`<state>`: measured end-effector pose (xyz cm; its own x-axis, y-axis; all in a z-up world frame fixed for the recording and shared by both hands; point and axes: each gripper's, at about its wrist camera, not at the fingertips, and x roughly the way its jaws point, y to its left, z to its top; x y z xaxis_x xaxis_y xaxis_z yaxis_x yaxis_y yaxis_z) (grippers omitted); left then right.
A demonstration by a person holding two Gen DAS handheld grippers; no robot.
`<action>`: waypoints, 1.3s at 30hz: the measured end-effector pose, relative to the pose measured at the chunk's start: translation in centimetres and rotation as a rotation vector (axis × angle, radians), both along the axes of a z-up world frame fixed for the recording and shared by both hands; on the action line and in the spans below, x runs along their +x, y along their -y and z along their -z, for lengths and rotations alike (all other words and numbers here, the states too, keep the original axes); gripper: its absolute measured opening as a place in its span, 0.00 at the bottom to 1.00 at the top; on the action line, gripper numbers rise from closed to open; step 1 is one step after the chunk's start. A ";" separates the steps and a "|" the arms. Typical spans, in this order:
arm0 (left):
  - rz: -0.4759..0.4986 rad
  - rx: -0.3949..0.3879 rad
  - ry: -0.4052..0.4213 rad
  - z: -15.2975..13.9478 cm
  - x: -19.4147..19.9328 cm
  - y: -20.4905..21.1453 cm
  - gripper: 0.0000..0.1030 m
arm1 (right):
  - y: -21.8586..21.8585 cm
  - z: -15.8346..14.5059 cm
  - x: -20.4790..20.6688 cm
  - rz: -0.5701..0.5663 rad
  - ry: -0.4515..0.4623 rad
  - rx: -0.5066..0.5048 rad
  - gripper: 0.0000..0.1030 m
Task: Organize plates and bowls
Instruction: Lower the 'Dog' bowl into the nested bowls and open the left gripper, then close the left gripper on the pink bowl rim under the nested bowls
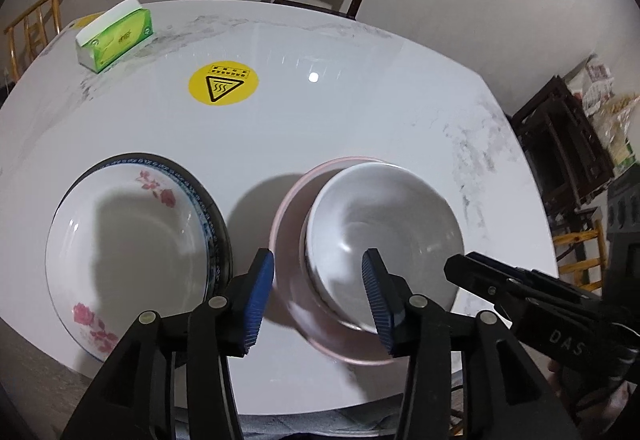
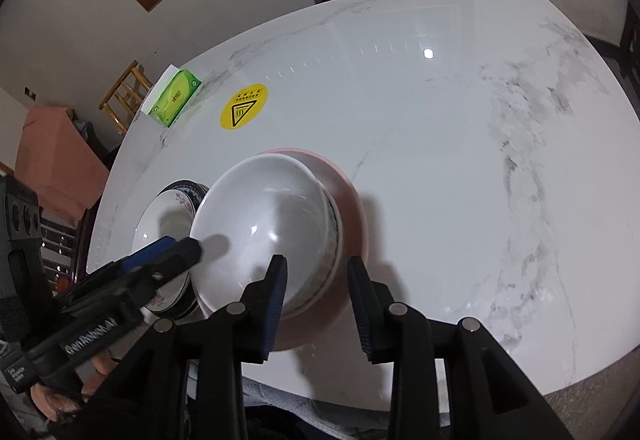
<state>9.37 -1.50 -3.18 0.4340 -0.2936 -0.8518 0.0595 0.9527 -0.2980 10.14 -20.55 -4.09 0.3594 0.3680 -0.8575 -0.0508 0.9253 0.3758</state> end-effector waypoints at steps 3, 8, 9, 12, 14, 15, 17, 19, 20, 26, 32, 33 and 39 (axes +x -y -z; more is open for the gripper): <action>-0.031 -0.031 0.002 -0.3 -0.6 -1.2 0.42 | 0.9 -0.3 -0.5 0.024 -0.001 0.014 0.32; -0.086 -0.067 -0.011 -0.2 -1.2 -3.0 0.43 | 2.2 0.2 -1.1 0.067 -0.018 0.017 0.33; -0.097 -0.074 -0.018 0.0 -1.2 -3.2 0.43 | 2.4 0.4 -1.2 0.076 -0.026 0.007 0.33; -0.123 -0.087 -0.041 0.4 -1.1 -3.8 0.43 | 2.4 1.0 -1.2 0.083 -0.042 -0.006 0.33; -0.132 -0.086 -0.053 0.8 -1.0 -3.9 0.43 | 2.2 1.3 -1.1 0.088 -0.047 -0.014 0.33; -0.136 -0.084 -0.058 0.9 -1.0 -3.9 0.43 | 2.1 1.5 -1.1 0.087 -0.047 -0.019 0.33; -0.141 -0.084 -0.065 1.2 -0.9 -3.9 0.42 | 1.8 1.7 -1.0 0.094 -0.053 -0.024 0.33; -0.146 -0.081 -0.074 1.5 -0.8 -3.8 0.41 | 1.6 2.0 -0.9 0.089 -0.061 -0.030 0.33; -0.148 -0.080 -0.080 1.7 -0.7 -3.8 0.41 | 1.5 2.1 -0.9 0.089 -0.064 -0.033 0.33; -0.159 -0.079 -0.108 2.7 -0.4 -3.9 0.41 | 0.7 2.6 -0.5 0.076 -0.064 -0.079 0.33; -0.155 -0.076 -0.126 3.4 -0.2 -3.7 0.38 | 0.5 2.8 0.0 0.076 -0.068 -0.098 0.33; -0.151 -0.074 -0.127 3.5 -0.2 -3.6 0.38 | 0.5 2.8 0.1 0.078 -0.066 -0.101 0.33; -0.114 -0.076 -0.154 4.5 0.2 -2.4 0.28 | 1.1 2.8 0.3 0.098 -0.057 -0.108 0.33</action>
